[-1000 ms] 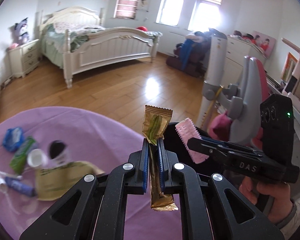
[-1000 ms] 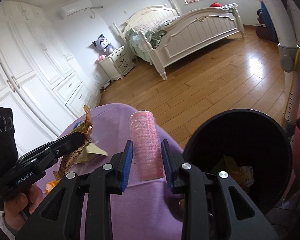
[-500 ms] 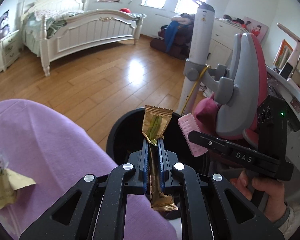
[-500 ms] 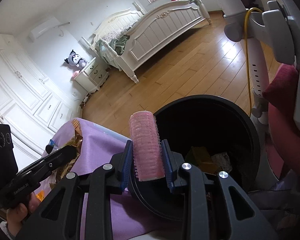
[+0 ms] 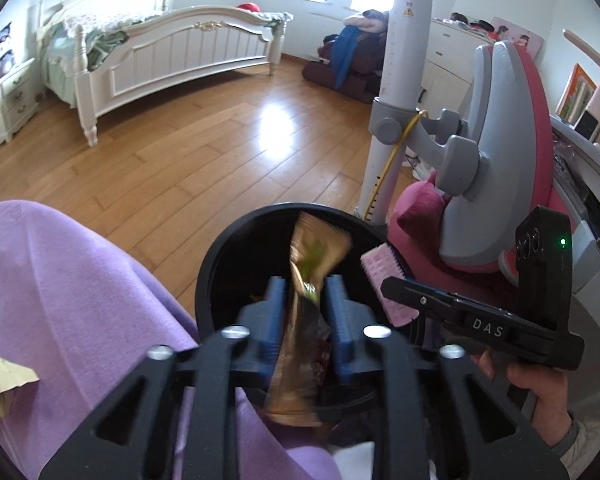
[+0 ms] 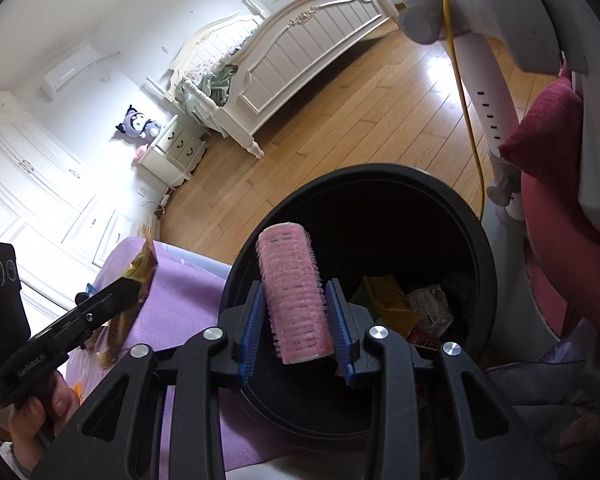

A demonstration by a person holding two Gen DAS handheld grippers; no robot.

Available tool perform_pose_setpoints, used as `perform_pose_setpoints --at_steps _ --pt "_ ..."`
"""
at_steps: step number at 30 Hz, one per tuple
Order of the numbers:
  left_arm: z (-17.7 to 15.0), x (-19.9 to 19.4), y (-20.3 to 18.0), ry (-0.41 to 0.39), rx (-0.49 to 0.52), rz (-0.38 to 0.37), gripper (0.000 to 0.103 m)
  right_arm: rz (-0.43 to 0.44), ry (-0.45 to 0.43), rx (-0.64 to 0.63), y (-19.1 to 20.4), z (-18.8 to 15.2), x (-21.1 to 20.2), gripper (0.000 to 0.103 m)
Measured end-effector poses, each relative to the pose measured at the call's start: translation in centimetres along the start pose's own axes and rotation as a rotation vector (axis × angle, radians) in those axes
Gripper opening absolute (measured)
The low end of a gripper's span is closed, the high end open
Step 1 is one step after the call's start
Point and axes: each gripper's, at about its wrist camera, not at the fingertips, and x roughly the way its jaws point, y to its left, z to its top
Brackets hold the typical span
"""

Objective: Collect trash
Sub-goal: 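Carry the gold wrapper and pink roller over the bin and open both tools, then grasp the orange snack bag with the left tool while the right tool grasps the beige paper packet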

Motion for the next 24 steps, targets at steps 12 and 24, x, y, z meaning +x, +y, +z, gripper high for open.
perform_pose_setpoints --at_steps 12,24 --pt "-1.2 -5.2 1.0 -0.083 0.007 0.081 0.078 0.001 -0.004 -0.031 2.2 -1.2 -0.5 0.073" --pt "-6.2 -13.6 7.8 -0.117 -0.092 0.164 0.078 0.045 0.028 -0.181 9.5 -2.8 0.2 0.073"
